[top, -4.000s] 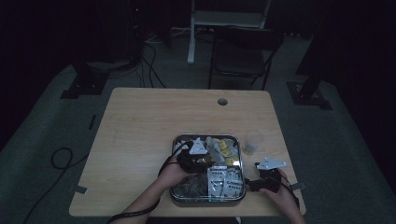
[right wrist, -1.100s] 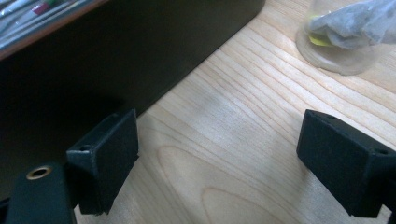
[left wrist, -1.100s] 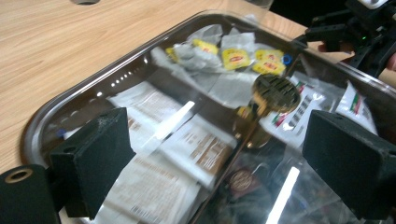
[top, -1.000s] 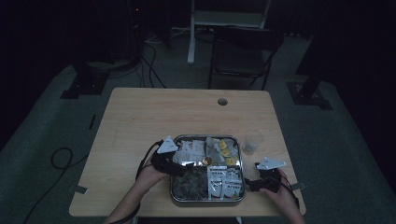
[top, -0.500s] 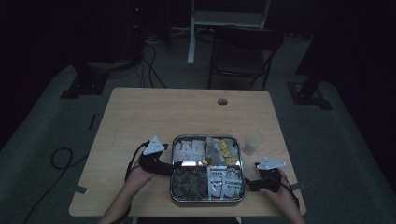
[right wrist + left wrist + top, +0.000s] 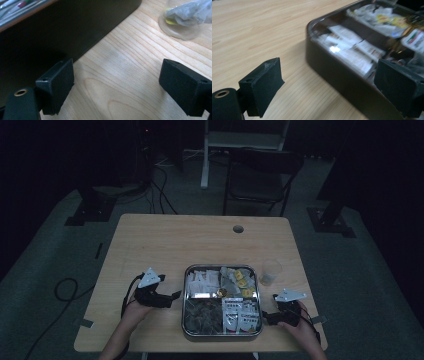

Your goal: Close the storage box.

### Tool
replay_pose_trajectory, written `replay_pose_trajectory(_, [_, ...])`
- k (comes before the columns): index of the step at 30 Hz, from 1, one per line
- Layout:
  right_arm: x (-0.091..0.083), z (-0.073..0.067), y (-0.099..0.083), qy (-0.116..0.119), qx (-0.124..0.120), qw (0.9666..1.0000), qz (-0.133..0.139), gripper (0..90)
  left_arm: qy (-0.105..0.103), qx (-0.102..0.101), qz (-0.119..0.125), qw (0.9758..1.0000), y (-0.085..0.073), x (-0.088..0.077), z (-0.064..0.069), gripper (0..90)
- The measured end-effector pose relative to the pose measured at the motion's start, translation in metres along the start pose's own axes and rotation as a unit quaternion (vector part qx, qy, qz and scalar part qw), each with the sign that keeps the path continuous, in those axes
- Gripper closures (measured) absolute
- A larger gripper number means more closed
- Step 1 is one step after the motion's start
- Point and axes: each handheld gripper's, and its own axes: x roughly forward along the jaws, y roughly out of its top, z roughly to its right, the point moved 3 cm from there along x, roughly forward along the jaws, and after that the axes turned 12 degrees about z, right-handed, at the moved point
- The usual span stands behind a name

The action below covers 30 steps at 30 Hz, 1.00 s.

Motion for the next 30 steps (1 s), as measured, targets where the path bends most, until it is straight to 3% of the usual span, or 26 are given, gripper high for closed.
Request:
replay_pose_trajectory(6, [0.000, 0.000, 0.000, 0.000, 0.000, 1.0000, 0.000, 12.1, 0.027, -0.024, -0.004, 0.9993, -0.020, -0.010, -0.016, 8.7])
replay_pose_trajectory(10, [0.000, 0.000, 0.000, 0.000, 0.000, 1.0000, 0.000, 12.1, 0.044, -0.030, -0.010, 0.9985, -0.030, -0.017, -0.024, 8.7])
replay_pose_trajectory(14, [0.000, 0.000, 0.000, 0.000, 0.000, 1.0000, 0.000, 12.1, 0.068, -0.020, -0.019, 0.9973, -0.039, -0.025, -0.031, 8.7])
replay_pose_trajectory(18, [0.000, 0.000, 0.000, 0.000, 0.000, 1.0000, 0.000, 12.1, 0.085, -0.034, -0.021, 0.9956, -0.047, -0.035, -0.040, 8.7])
replay_pose_trajectory(23, [0.000, 0.000, 0.000, 0.000, 0.000, 1.0000, 0.000, 12.1, 0.097, -0.046, -0.021, 0.9939, -0.053, -0.047, -0.044, 8.7])
replay_pose_trajectory(30, [0.000, 0.000, 0.000, 0.000, 0.000, 1.0000, 0.000, 12.1, 0.133, -0.042, -0.014, 0.9900, -0.059, -0.067, -0.045, 8.7])
